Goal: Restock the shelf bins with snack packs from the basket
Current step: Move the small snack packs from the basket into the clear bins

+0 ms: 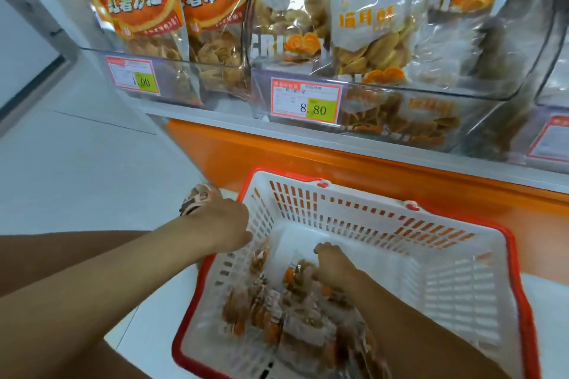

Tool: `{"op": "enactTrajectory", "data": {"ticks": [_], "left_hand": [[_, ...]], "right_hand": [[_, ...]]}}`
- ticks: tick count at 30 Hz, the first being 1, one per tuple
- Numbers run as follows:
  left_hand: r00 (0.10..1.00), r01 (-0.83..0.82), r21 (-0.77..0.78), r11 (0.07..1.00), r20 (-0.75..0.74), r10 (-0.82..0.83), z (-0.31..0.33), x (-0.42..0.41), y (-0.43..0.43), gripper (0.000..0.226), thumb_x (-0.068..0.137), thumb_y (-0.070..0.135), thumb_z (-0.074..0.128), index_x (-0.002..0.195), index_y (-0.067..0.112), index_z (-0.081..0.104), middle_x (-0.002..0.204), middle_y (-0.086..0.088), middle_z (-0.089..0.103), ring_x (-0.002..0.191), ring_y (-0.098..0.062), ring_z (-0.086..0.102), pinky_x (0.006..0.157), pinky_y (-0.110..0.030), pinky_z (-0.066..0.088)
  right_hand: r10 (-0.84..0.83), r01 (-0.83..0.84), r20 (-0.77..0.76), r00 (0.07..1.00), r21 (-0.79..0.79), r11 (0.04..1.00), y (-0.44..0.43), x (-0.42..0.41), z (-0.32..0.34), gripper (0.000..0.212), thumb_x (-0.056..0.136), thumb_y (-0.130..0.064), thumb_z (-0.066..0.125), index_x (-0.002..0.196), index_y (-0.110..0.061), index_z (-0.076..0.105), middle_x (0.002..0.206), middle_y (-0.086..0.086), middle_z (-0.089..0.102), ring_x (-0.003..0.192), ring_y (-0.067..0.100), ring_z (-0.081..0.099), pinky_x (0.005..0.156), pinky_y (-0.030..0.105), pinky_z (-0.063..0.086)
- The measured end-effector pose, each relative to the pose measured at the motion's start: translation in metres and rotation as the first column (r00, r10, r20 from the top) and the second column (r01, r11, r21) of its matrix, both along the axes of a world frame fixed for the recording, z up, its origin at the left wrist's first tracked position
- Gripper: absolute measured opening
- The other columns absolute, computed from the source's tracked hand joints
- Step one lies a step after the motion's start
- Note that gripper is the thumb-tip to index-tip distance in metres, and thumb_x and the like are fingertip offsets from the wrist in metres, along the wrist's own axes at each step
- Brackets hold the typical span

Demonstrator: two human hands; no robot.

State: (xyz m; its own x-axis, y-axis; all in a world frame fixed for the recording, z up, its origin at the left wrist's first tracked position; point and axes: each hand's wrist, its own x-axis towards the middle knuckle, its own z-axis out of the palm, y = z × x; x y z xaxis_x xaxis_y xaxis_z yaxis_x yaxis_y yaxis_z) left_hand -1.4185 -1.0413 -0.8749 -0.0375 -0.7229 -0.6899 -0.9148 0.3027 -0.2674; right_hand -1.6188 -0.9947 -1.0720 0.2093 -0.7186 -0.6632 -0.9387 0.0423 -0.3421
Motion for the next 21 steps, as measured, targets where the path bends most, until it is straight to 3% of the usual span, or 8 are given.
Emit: {"op": "enactTrajectory", "data": {"ticks": [3, 6, 10, 13, 15, 17, 21], "left_hand": [[0.996, -0.020, 0.029, 0.999, -0.087, 0.022, 0.002, -0.004, -0.001, 0.043, 0.097, 0.046, 0.041, 0.085, 0.007, 0.058, 0.125, -0.020, 0.054, 0.110, -0.031, 0.054, 0.100, -0.043, 0.042], [0.993, -0.003, 0.038, 0.999, -0.118, 0.008, 0.006, -0.008, -0.003, 0.040, 0.098, 0.044, 0.043, 0.084, 0.010, 0.057, 0.109, -0.012, 0.062, 0.099, -0.023, 0.059, 0.094, -0.037, 0.046], [0.993, 0.009, 0.058, 0.998, -0.114, -0.002, 0.013, -0.014, -0.003, 0.039, 0.099, 0.042, 0.043, 0.076, 0.011, 0.050, 0.086, -0.006, 0.057, 0.094, -0.022, 0.060, 0.085, -0.033, 0.048], [0.997, -0.004, 0.074, 0.997, -0.082, 0.011, 0.018, -0.019, -0.003, 0.041, 0.099, 0.041, 0.044, 0.071, 0.011, 0.046, 0.097, -0.009, 0.057, 0.099, -0.024, 0.059, 0.088, -0.033, 0.048], [0.998, -0.003, 0.076, 0.997, -0.057, 0.008, 0.021, -0.022, -0.002, 0.045, 0.099, 0.040, 0.044, 0.064, 0.012, 0.039, 0.100, -0.012, 0.053, 0.104, -0.027, 0.055, 0.091, -0.033, 0.046], [0.999, -0.009, 0.082, 0.997, -0.035, 0.012, 0.023, -0.024, -0.002, 0.044, 0.098, 0.039, 0.045, 0.064, 0.013, 0.038, 0.081, -0.005, 0.043, 0.096, -0.025, 0.050, 0.087, -0.032, 0.044], [1.000, 0.006, 0.102, 0.995, -0.012, -0.005, 0.028, -0.030, 0.000, 0.036, 0.097, 0.036, 0.051, 0.071, 0.013, 0.045, 0.072, -0.002, 0.040, 0.082, -0.019, 0.046, 0.074, -0.026, 0.039]], "right_hand": [[-0.013, 0.013, -0.020, 1.000, 0.024, 1.000, -0.005, 0.005, -0.015, 0.054, 0.089, -0.021, 0.059, 0.137, -0.009, 0.037, 0.135, 0.012, 0.042, 0.119, 0.027, 0.044, 0.098, 0.036, 0.043], [-0.003, 0.004, -0.006, 1.000, 0.058, 0.998, -0.008, 0.012, -0.024, 0.050, 0.086, -0.021, 0.060, 0.132, -0.010, 0.043, 0.127, 0.010, 0.049, 0.113, 0.026, 0.049, 0.094, 0.036, 0.043], [0.113, -0.110, -0.037, 0.993, 0.067, 0.992, -0.011, 0.018, -0.022, 0.013, 0.086, -0.017, 0.061, 0.093, -0.006, 0.061, 0.096, 0.008, 0.047, 0.080, 0.019, 0.047, 0.066, 0.026, 0.041], [0.140, -0.140, 0.000, 0.990, 0.051, 0.989, -0.008, 0.022, -0.014, 0.030, 0.084, -0.010, 0.061, 0.061, -0.013, 0.042, 0.073, 0.002, 0.040, 0.058, 0.013, 0.035, 0.053, 0.024, 0.031], [0.120, -0.121, 0.045, 0.992, 0.023, 0.992, -0.007, 0.022, -0.004, 0.023, 0.082, -0.007, 0.059, 0.067, -0.013, 0.043, 0.072, 0.001, 0.042, 0.062, 0.015, 0.037, 0.054, 0.025, 0.030], [0.064, -0.063, 0.116, 0.991, -0.013, 0.998, -0.008, 0.020, 0.007, 0.012, 0.081, -0.005, 0.058, 0.082, -0.014, 0.050, 0.087, 0.002, 0.049, 0.077, 0.017, 0.044, 0.062, 0.026, 0.034], [-0.105, 0.122, 0.318, 0.942, -0.034, 0.992, -0.017, 0.007, 0.038, 0.028, 0.077, -0.010, 0.075, 0.104, -0.013, 0.066, 0.105, 0.002, 0.061, 0.091, 0.014, 0.054, 0.068, 0.020, 0.039]]}}
